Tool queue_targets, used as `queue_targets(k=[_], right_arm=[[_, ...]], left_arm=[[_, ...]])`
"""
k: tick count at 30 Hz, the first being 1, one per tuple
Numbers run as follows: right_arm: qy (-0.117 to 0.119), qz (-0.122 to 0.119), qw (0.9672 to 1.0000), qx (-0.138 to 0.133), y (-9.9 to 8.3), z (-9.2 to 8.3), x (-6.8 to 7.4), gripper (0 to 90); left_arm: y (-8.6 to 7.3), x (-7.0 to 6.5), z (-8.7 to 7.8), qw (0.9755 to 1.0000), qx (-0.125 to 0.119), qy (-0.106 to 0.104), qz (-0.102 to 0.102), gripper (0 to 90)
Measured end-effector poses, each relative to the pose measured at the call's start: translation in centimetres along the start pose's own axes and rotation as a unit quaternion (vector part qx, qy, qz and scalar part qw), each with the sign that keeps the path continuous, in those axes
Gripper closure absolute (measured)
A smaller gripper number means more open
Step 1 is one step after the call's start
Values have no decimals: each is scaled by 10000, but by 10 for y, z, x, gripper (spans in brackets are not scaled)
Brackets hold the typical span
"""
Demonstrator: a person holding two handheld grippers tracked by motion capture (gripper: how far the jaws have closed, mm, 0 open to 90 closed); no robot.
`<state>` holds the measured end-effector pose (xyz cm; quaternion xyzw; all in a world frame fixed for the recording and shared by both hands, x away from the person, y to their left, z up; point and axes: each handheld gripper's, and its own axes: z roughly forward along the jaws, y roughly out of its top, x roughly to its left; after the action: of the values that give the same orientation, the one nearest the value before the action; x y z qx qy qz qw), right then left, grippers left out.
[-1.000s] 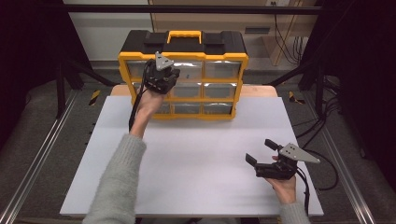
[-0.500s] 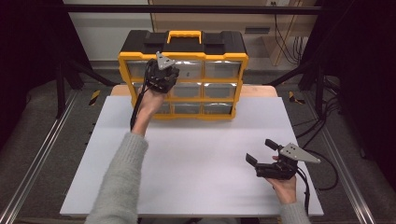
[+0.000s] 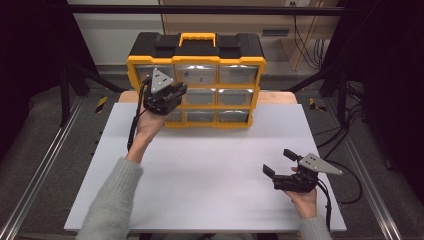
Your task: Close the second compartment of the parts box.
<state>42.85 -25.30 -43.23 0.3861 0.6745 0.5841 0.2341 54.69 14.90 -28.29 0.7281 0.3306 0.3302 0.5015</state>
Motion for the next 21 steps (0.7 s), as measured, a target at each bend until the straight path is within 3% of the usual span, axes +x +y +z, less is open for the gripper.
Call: queue_targets(k=[6, 14, 17, 21], right_arm=[[-2, -9, 10000, 0, 0, 0, 0, 11], [0, -44, 10000, -3, 0, 1, 0, 11], [-10, -16, 10000, 4, 0, 1, 1, 11], [-17, -23, 10000, 4, 0, 1, 1, 11]], left_arm=[[-16, -8, -20, 9997, -38, -236, 54, 537], [-36, -13, -40, 9988, -186, -449, 47, 347], [-46, -15, -47, 9982, -175, -564, -78, 303], [-61, -18, -56, 9987, -129, -489, 84, 212]])
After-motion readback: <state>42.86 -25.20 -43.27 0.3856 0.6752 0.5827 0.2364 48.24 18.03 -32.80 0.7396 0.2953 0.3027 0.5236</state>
